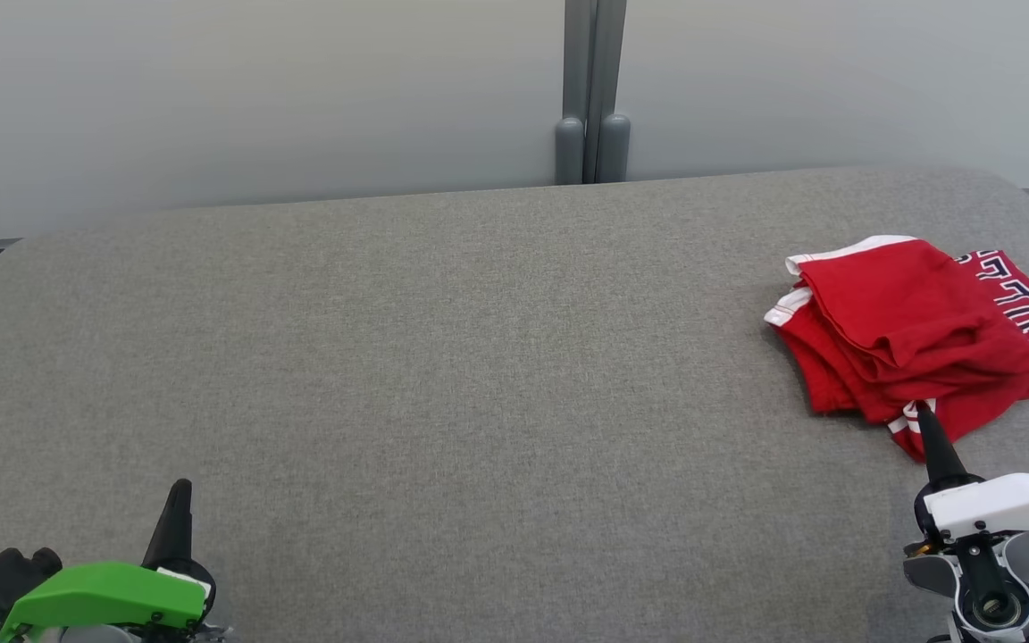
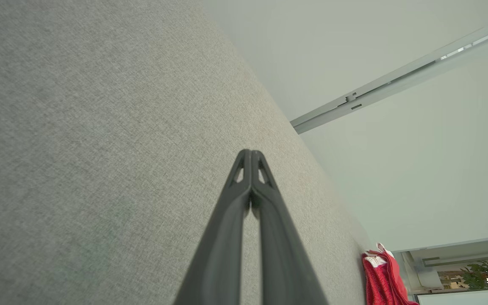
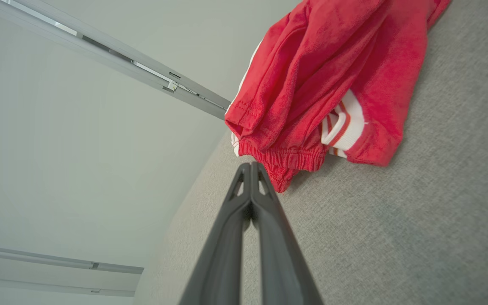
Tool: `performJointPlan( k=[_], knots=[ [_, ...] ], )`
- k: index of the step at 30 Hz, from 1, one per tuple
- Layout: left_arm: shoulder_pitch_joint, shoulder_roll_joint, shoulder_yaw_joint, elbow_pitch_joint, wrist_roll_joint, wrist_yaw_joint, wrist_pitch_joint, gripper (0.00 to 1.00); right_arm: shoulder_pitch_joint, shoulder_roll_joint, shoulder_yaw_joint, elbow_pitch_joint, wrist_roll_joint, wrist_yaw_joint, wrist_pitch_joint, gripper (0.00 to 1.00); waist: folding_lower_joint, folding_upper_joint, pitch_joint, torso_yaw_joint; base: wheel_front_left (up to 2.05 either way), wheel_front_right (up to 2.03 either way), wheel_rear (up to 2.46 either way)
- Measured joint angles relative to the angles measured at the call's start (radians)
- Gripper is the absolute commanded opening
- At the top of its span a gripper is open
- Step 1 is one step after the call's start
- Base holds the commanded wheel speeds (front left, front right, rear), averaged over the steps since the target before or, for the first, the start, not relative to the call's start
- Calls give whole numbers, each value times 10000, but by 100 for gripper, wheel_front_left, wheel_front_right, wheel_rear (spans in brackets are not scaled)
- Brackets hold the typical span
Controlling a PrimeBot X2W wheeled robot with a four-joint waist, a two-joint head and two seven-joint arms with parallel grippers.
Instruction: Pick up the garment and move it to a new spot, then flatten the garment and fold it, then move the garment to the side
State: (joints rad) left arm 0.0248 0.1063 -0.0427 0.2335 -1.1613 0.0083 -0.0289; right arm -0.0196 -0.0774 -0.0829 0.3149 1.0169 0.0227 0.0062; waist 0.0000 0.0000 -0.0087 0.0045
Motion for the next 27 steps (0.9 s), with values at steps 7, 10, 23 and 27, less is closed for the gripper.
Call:
performJointPlan(
  k=[7,10,23,27],
  knots=[
    [-108,-105,194,-29,-761,-151,249,0,-151,73,-117,-29,1005,150,228,0,0,0,12,-9,0,0,0],
    [-180,-190,301,-42,-1032,-174,324,0,-156,105,-165,-31,1440,211,307,0,0,0,17,-13,0,0,0],
    [-418,-351,713,-82,-2487,-401,809,0,-352,182,-407,-130,3275,479,667,0,0,0,41,-30,0,0,0],
    [-514,-435,803,-113,-2871,-487,913,0,-401,230,-468,-165,3829,548,815,0,0,0,48,-35,0,0,0]
  ],
)
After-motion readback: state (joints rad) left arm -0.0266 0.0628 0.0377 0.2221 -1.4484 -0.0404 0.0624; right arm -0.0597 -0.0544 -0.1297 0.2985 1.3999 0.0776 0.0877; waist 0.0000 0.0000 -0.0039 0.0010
